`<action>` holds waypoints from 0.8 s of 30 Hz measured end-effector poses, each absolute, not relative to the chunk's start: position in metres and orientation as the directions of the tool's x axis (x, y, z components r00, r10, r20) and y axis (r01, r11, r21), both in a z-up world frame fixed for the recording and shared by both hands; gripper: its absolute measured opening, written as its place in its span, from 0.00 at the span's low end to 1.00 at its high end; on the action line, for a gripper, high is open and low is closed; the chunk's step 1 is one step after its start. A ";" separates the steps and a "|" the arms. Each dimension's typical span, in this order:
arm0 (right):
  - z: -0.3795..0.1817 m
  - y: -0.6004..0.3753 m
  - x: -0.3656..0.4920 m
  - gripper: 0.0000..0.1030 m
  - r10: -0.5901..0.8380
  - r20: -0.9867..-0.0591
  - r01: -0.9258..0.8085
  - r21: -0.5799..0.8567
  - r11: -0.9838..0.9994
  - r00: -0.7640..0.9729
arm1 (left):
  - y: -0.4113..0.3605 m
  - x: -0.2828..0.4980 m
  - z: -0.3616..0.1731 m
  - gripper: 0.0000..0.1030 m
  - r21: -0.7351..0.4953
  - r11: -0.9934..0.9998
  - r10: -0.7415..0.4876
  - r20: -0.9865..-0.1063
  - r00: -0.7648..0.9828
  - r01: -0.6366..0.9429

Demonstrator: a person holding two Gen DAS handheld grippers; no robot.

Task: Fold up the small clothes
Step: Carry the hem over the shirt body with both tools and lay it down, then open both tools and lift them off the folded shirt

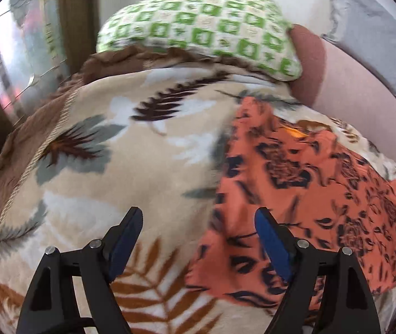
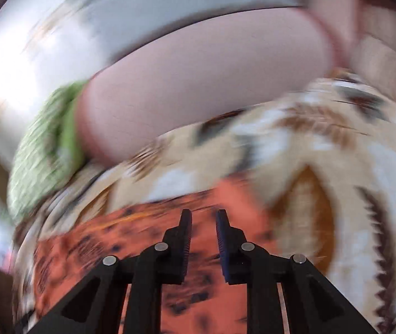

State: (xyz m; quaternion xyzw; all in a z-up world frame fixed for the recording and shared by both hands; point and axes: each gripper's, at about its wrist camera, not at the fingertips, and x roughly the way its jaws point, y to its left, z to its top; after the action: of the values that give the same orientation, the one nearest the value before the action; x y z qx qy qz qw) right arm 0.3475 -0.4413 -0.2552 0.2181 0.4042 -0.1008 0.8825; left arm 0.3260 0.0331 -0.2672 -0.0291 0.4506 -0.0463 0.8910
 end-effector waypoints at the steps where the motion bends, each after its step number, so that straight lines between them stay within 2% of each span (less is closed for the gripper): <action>1: -0.263 -0.429 0.358 0.20 -0.004 -0.774 0.344 0.276 0.898 0.633 | 0.029 0.327 -0.272 0.81 -0.069 0.996 -0.091 -0.811 0.578 0.059; 3: -0.290 -0.414 0.380 0.20 -0.022 -0.843 0.359 0.205 0.911 0.537 | 0.025 0.334 -0.291 0.84 0.014 0.999 -0.015 -0.851 0.525 0.052; 4: -0.305 -0.412 0.388 0.20 -0.058 -0.882 0.391 0.148 0.908 0.468 | 0.028 0.335 -0.297 0.84 -0.004 0.999 -0.029 -0.866 0.499 0.051; 6: -0.300 -0.392 0.394 0.20 -0.136 -0.867 0.404 0.081 0.911 0.480 | 0.041 0.335 -0.295 0.84 -0.086 0.996 -0.077 -0.872 0.484 0.004; 9: -0.274 -0.343 0.396 0.20 0.016 -0.820 0.253 0.194 0.948 0.572 | 0.045 0.331 -0.285 0.84 -0.053 0.999 -0.043 -0.855 0.518 -0.005; 12: -0.259 -0.270 0.402 0.20 0.143 -0.805 0.059 0.215 0.975 0.576 | 0.049 0.326 -0.282 0.84 -0.023 1.000 -0.023 -0.847 0.531 0.007; 14: -0.263 -0.235 0.412 0.20 0.174 -0.815 -0.005 0.206 0.979 0.552 | 0.054 0.326 -0.286 0.84 -0.011 1.000 -0.018 -0.853 0.522 0.018; 18: -0.308 -0.203 0.465 0.19 0.105 -0.874 0.059 0.151 0.987 0.475 | 0.072 0.323 -0.285 0.84 -0.076 0.997 -0.068 -0.856 0.512 0.005; 21: -0.293 -0.214 0.478 0.18 0.061 -0.856 0.162 0.167 0.972 0.513 | 0.086 0.323 -0.279 0.84 -0.058 0.997 -0.021 -0.848 0.530 -0.053; 22: -0.286 -0.221 0.475 0.18 0.077 -0.849 0.187 0.202 0.961 0.523 | 0.092 0.322 -0.276 0.84 -0.047 0.996 -0.001 -0.842 0.539 -0.072; 24: -0.265 -0.231 0.456 0.18 0.138 -0.810 0.159 0.273 0.949 0.570 | 0.101 0.324 -0.273 0.84 -0.092 0.994 -0.044 -0.845 0.534 -0.064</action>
State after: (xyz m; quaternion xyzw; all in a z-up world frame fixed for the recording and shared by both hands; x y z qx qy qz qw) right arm 0.4557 -0.2309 -0.2650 0.1600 0.4636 -0.0062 0.8715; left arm 0.3242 0.1007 -0.2726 -0.0559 0.4828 0.0059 0.8739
